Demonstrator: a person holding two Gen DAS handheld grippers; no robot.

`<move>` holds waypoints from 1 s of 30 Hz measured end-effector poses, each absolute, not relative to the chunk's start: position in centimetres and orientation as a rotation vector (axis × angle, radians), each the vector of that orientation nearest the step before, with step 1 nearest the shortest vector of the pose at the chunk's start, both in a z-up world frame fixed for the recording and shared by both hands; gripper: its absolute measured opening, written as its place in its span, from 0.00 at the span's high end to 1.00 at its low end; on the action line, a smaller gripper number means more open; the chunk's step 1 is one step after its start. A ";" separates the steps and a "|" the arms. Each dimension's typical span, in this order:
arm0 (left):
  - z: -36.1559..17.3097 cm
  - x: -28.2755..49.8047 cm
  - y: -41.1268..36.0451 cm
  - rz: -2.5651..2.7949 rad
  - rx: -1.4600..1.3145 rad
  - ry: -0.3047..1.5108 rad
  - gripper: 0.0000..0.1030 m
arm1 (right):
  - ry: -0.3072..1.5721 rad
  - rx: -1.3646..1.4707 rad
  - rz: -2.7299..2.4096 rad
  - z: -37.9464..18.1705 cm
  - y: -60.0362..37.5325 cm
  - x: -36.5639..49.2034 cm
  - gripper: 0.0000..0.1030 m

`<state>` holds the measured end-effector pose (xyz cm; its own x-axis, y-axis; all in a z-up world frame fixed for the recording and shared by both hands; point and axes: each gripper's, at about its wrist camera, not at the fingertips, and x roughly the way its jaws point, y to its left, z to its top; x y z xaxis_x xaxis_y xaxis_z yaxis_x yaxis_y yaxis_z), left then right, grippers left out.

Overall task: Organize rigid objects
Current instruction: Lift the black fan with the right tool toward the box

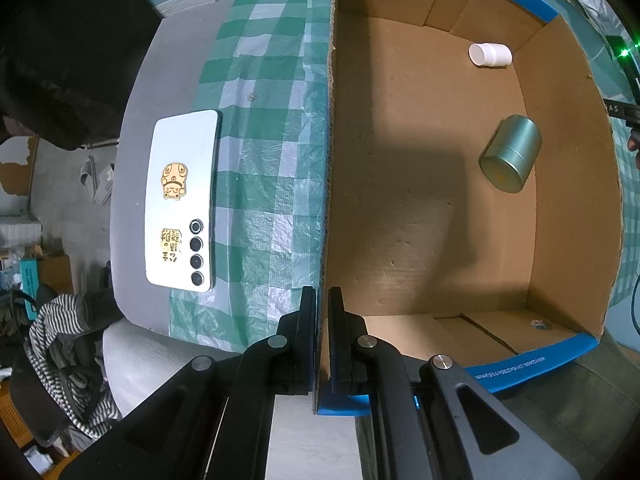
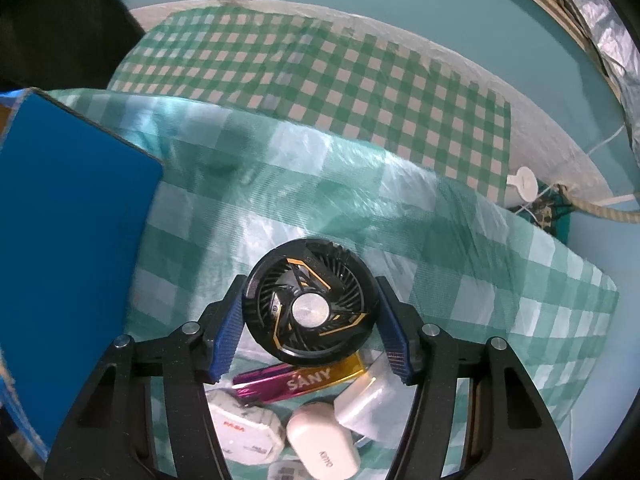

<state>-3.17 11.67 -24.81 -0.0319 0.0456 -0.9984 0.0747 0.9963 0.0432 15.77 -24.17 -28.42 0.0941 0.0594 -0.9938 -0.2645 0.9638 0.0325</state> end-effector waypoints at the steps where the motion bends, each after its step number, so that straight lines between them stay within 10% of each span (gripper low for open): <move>1: -24.8 -3.2 11.7 -0.025 0.093 1.604 0.95 | 1.458 -0.179 0.248 -28.1 -24.0 15.7 0.40; 30: -24.4 -2.8 11.0 -0.051 0.102 1.601 0.95 | 1.393 -0.213 0.354 -16.5 -18.8 14.9 0.40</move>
